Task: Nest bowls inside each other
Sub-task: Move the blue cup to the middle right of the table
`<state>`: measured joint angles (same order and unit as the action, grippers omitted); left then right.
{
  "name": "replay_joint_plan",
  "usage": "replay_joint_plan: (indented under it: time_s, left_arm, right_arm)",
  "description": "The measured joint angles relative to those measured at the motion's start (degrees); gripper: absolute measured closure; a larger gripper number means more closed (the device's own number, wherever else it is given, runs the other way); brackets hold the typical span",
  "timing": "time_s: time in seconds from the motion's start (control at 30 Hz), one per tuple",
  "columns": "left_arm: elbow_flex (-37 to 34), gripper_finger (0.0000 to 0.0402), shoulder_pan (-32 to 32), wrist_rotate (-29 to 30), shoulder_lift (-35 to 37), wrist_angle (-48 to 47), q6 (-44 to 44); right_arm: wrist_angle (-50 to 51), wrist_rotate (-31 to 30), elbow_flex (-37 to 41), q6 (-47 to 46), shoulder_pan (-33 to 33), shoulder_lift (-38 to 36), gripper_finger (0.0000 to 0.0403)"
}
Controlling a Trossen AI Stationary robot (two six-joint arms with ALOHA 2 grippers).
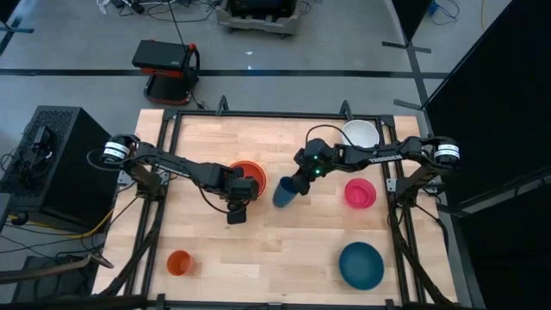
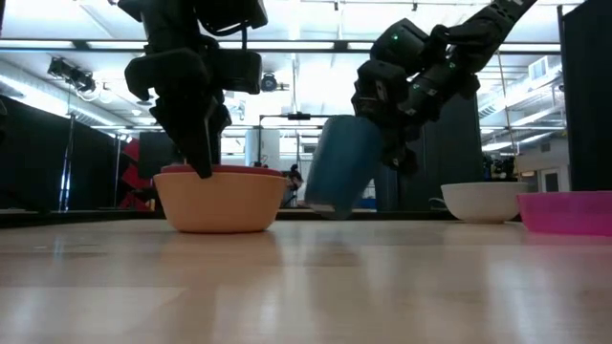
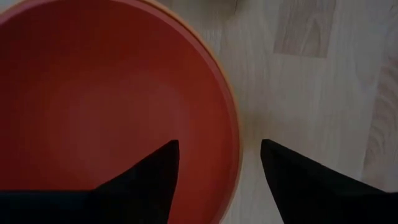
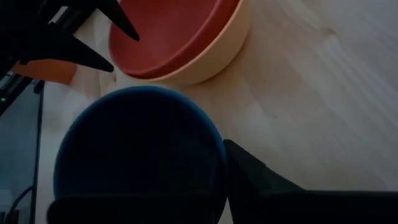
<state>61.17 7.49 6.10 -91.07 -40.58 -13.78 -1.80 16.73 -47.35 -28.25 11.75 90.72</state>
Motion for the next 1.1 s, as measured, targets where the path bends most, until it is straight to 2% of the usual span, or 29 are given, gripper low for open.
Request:
replay_joint_plan:
  time_s: [0.07, 0.2, 0.8, 1.1]
  left_arm:
    - [0.0, 0.0188, 0.0, 0.0, 0.0, 0.0, 0.0]
    - [0.0, 0.0188, 0.0, 0.0, 0.0, 0.0, -0.2]
    - [0.0, 0.0188, 0.0, 0.9, 0.0, 0.9, -1.7]
    - [0.0, 0.0188, 0.0, 0.9, 0.0, 0.9, -2.5]
  right_arm:
    - [2.1, -0.1, -0.4, 0.3, 0.0, -0.2, 0.0401]
    - [15.0, -2.4, -4.9, 5.2, 0.5, -1.1, 0.0402]
    - [57.4, -22.4, -20.4, 15.6, 3.3, -4.0, 0.0403]
    - [52.6, -24.3, -16.7, 14.7, 7.0, -4.6, 0.0403]
